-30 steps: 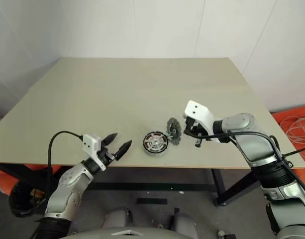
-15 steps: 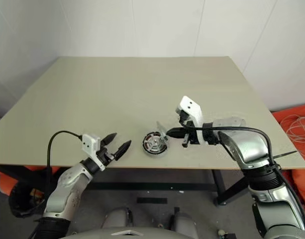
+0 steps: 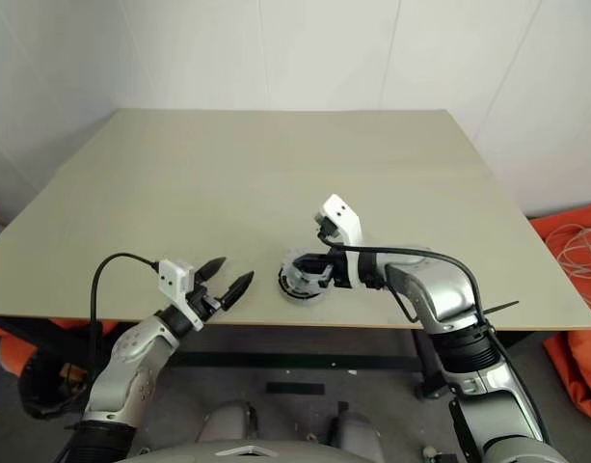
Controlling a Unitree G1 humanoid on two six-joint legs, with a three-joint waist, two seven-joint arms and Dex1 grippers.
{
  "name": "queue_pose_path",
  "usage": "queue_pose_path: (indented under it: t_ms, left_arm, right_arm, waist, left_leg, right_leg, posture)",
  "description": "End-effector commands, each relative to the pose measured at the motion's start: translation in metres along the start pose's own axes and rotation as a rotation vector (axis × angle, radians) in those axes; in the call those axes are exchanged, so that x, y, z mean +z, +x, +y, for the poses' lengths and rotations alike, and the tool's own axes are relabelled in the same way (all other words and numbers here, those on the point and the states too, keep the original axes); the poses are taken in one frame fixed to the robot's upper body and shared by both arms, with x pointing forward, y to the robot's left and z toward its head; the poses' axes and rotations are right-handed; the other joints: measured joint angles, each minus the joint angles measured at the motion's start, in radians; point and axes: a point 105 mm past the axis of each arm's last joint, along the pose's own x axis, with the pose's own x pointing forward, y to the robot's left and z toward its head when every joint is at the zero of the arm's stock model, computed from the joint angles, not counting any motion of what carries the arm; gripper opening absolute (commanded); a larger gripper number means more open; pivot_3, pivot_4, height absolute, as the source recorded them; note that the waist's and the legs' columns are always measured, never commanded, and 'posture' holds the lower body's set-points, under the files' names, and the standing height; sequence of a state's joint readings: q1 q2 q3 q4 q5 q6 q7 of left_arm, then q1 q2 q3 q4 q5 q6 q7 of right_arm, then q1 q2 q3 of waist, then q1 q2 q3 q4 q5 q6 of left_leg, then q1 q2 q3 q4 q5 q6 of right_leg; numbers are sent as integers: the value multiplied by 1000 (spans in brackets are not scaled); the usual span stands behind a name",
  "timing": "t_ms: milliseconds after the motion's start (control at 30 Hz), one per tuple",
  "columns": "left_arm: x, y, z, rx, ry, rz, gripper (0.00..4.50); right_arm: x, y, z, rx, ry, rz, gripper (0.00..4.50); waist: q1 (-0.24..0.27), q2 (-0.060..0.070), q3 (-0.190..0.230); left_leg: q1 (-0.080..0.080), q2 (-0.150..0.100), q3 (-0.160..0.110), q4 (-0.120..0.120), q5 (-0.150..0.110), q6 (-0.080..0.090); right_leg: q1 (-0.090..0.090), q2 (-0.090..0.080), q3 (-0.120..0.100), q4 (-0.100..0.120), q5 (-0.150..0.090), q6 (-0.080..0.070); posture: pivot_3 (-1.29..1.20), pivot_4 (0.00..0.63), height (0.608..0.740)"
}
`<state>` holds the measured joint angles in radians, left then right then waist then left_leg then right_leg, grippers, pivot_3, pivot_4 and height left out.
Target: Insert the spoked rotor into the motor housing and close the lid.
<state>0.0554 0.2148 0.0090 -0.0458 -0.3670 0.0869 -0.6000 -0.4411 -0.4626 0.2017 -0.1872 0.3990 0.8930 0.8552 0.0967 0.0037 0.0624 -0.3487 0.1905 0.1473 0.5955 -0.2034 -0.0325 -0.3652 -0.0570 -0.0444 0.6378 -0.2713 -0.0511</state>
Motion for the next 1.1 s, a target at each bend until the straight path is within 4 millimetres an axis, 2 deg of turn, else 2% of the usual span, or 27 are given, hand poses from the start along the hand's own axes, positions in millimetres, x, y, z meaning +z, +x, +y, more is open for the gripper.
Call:
queue_pose_path:
  t_ms: [33,367,433,533,633,800,1000,1100]
  left_arm:
    - [13,1,2,-8,33,-40,4500]
    - [13,2,-4,-10,33,-41,4500]
    - [13,1,-3,-9,35,-41,4500]
    - [14,-2,2,-8,36,-38,4500]
    - [14,-2,5,-11,36,-36,4500]
    - [13,2,2,-22,32,-36,4500]
    - [13,6,-4,-27,31,-38,4500]
    - [13,4,1,-22,32,-36,4500]
  right_arm:
    - [-4,3,-6,-38,11,-10,37]
    - [-28,19,-10,-109,64,-7,37]
    - [-21,18,-12,-128,49,-46,37]
    - [6,9,-18,-168,44,-176,37]
    - [20,2,-15,-171,9,-235,585]
    - [22,-8,-11,-170,-32,-225,2369]
    - [12,-16,-12,-139,-50,-179,4435]
    - [6,-19,-9,-104,-65,-147,4475]
  waist:
    - [0,0,0]
    - [-1,0,0]
    - [-1,0,0]
    - [-1,0,0]
    - [-1,0,0]
    - [0,0,0]
    - [0,0,0]
    - [-1,0,0]
  left_leg:
    - [0,0,0,0,0,0]
    - [0,0,0,0,0,-1]
    - [0,0,0,0,0,-1]
    - [1,0,0,0,1,-2]
    - [0,0,0,0,1,-2]
    - [-1,0,0,-1,1,-2]
    - [-1,0,0,-1,1,-2]
    - [-1,0,0,-1,1,-2]
  right_leg:
    - [0,0,0,0,0,0]
    - [0,0,0,0,0,0]
    - [1,0,0,0,0,0]
    - [1,0,0,0,-3,5]
    - [-1,0,0,0,0,2]
    - [-1,0,0,0,0,1]
    - [-1,0,1,0,0,1]
    - [-1,0,1,0,-1,3]
  posture:
    - [0,0,740]
    - [0,0,740]
    - [0,0,740]
    - [0,0,740]
    - [0,0,740]
    - [0,0,740]
    - [0,0,740]
    - [0,0,740]
